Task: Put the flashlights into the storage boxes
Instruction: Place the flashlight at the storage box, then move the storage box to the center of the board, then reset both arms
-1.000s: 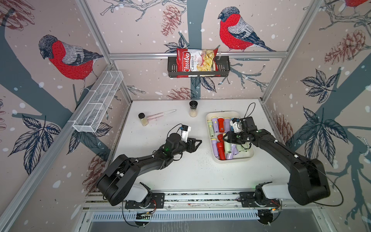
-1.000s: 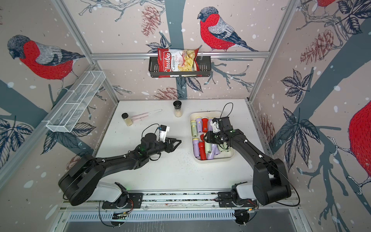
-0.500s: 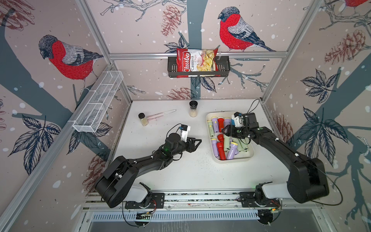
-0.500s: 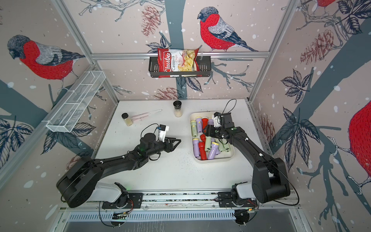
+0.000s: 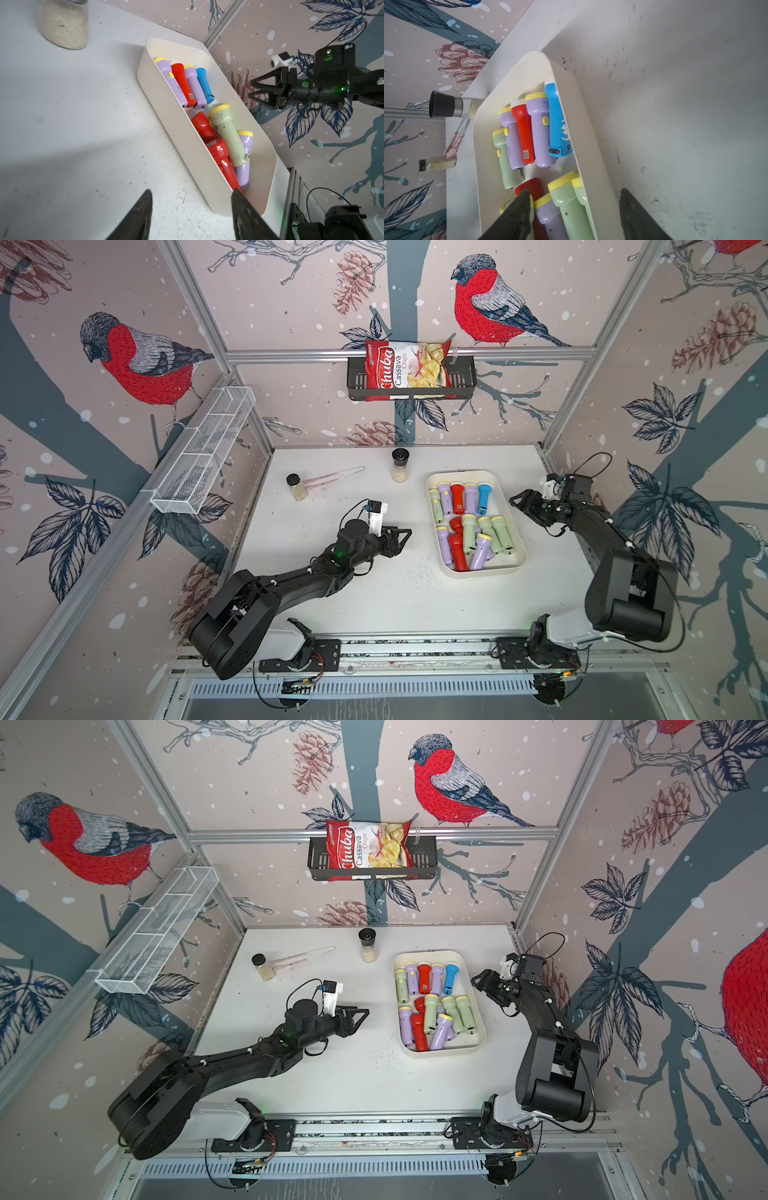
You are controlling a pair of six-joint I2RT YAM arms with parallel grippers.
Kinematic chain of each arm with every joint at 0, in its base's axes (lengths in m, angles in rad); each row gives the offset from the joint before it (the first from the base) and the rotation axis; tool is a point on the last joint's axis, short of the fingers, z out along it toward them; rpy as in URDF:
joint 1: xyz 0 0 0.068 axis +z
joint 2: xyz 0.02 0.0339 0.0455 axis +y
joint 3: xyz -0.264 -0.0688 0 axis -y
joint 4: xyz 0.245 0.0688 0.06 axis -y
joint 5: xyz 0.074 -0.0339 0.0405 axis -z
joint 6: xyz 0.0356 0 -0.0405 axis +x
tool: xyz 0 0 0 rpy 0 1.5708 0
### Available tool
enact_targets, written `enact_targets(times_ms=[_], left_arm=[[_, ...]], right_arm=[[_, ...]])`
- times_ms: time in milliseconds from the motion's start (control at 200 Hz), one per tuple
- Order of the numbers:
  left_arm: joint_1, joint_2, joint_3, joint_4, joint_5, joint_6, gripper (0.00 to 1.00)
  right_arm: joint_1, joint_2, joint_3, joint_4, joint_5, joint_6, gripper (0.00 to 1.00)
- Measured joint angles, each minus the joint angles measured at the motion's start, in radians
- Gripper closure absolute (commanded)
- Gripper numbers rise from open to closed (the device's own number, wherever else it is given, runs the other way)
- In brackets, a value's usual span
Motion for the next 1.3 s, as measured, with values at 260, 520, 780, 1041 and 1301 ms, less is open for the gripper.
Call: enact_targets(times_ms=[260, 520, 780, 1041, 1301], left_arm=[[0.080, -0.039, -0.018, -0.007, 0.005, 0.001, 0.39], [0.140, -0.134, -0.042, -0.045, -0.043, 0.016, 0.37], [0.240, -0.207, -0.022, -0.165, -0.150, 0.055, 0.32], [0.386, -0.313, 0.005, -0.270, -0.392, 0.137, 0.13], [0.416, -0.325, -0.075, -0.229, -0.660, 0.248, 0.03]], right_arm=[[0.072, 0.037, -0.044, 0.075, -0.080, 0.023, 0.31], [0.283, -0.014, -0.107, 0.120, -0.042, 0.053, 0.32], [0.418, -0.126, -0.151, 0.125, -0.008, 0.130, 0.31], [0.218, -0.271, -0.182, 0.211, 0.137, 0.101, 0.01], [0.081, -0.349, -0.365, 0.468, 0.372, 0.045, 0.01]])
